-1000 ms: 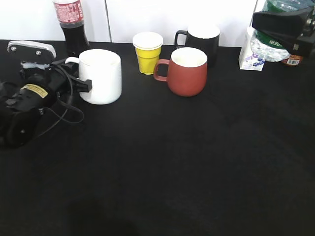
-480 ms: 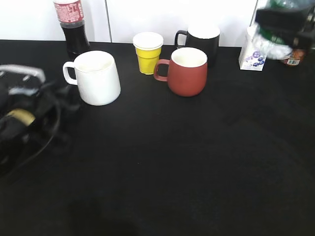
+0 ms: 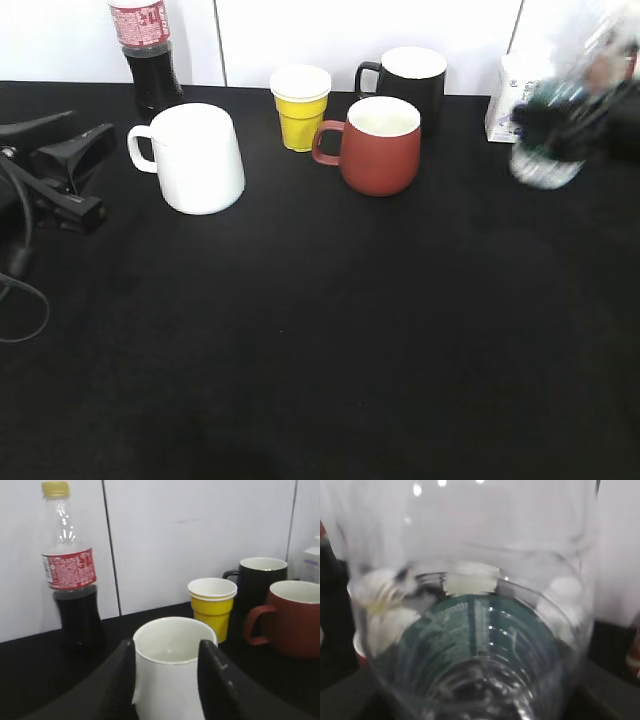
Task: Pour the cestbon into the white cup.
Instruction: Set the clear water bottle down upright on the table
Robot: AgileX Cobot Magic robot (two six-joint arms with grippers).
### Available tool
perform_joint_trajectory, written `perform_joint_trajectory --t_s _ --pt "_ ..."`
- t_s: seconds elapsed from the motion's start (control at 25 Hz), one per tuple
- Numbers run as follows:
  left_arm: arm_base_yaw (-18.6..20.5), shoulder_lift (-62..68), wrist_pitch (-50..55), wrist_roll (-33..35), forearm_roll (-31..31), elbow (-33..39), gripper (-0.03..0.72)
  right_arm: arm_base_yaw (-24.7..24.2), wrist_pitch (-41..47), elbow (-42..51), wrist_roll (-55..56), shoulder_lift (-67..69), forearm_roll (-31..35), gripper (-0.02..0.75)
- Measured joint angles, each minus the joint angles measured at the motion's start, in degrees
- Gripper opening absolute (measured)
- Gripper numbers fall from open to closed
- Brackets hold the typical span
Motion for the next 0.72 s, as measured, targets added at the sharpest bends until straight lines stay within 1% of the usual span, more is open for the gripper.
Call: perform_joint_trajectory --t_s 0.08,0.16,0.24,0.36,0.44,0.48,0.52,0.6,0.64,0.72 --pt "0.0 -0.6 1.4 -0.2 1.0 0.0 0.316 0.0 -3.4 0.0 -4.2 5.4 2.8 0.482" --pt "0.0 -0.6 1.4 -0.3 2.2 0.0 0.316 0.0 -4.4 0.0 -6.2 10.1 3.3 0.482" --pt "0.0 -0.6 1.5 -0.4 2.5 0.0 0.316 0.0 -7.5 0.0 -10.1 13.6 5.0 0.482" --pt "0.0 -0.6 1.5 -0.4 3.1 0.0 0.316 0.0 -10.4 -0.1 -16.2 15.5 8.5 0.482" --pt "0.0 -0.6 1.5 -0.4 3.2 0.0 0.316 0.0 -13.2 -0.2 -17.3 16.9 8.4 0.491" --pt "0.0 -0.6 1.5 -0.5 3.2 0.0 0.316 0.0 -13.8 -0.2 -16.3 16.9 7.1 0.572" --pt "0.0 -0.6 1.5 -0.9 3.3 0.0 0.316 0.0 -13.8 -0.2 -15.3 17.0 6.6 0.630" --pt "0.0 -0.6 1.5 -1.1 3.3 0.0 0.316 0.0 -11.5 -0.1 -14.2 16.8 6.0 0.664" --pt "0.0 -0.6 1.5 -1.1 3.4 0.0 0.316 0.0 -8.0 0.4 -13.7 16.0 5.1 0.671" --pt "0.0 -0.6 1.6 -1.1 3.4 0.0 0.316 0.0 -3.6 2.2 -13.3 13.1 4.7 0.671"
